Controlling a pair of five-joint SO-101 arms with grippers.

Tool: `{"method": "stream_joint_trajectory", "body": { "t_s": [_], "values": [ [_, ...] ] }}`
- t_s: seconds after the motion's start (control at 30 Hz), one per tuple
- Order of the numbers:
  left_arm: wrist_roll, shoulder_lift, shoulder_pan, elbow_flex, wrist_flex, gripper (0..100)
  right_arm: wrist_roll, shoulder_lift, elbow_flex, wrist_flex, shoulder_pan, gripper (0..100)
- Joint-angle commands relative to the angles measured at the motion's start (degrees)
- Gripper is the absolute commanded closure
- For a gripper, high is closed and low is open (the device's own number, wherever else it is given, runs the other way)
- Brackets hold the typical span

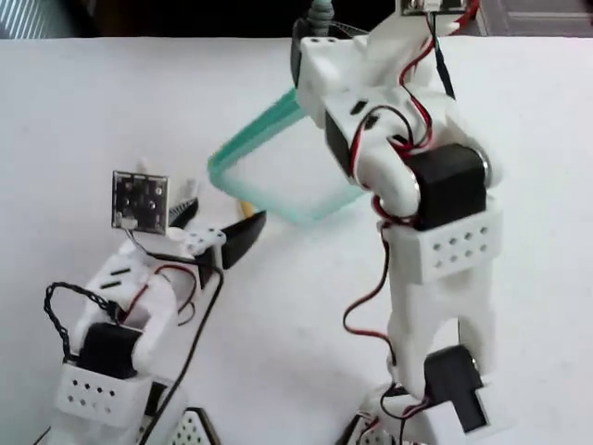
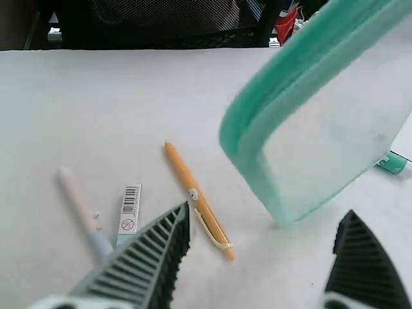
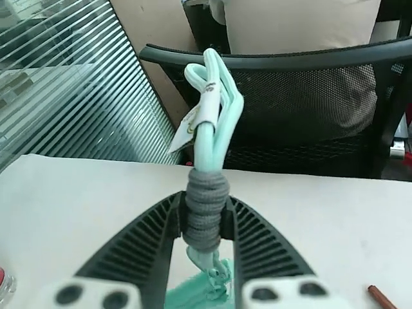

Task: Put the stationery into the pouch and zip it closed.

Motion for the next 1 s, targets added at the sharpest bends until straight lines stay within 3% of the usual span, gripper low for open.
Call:
{"method": "stream_joint_trajectory", "body": {
  "t_s": [0.0,0.27,0.97],
  "values": [
    [0.2,-0.8,-0.3,-0.4,-1.3,65,3.3,-3.9,-0.4,1.4,-0.7,98.1],
    [-2.1,-0.8,-0.2,1.4,-3.1,65,8.5,-6.3,-0.4,3.6,-0.9,97.8],
    [-1.9,-1.3,0.1,0.9,-1.0,65,8.2,-5.8,-0.3,3.4,-0.9,98.0]
  ]
}}
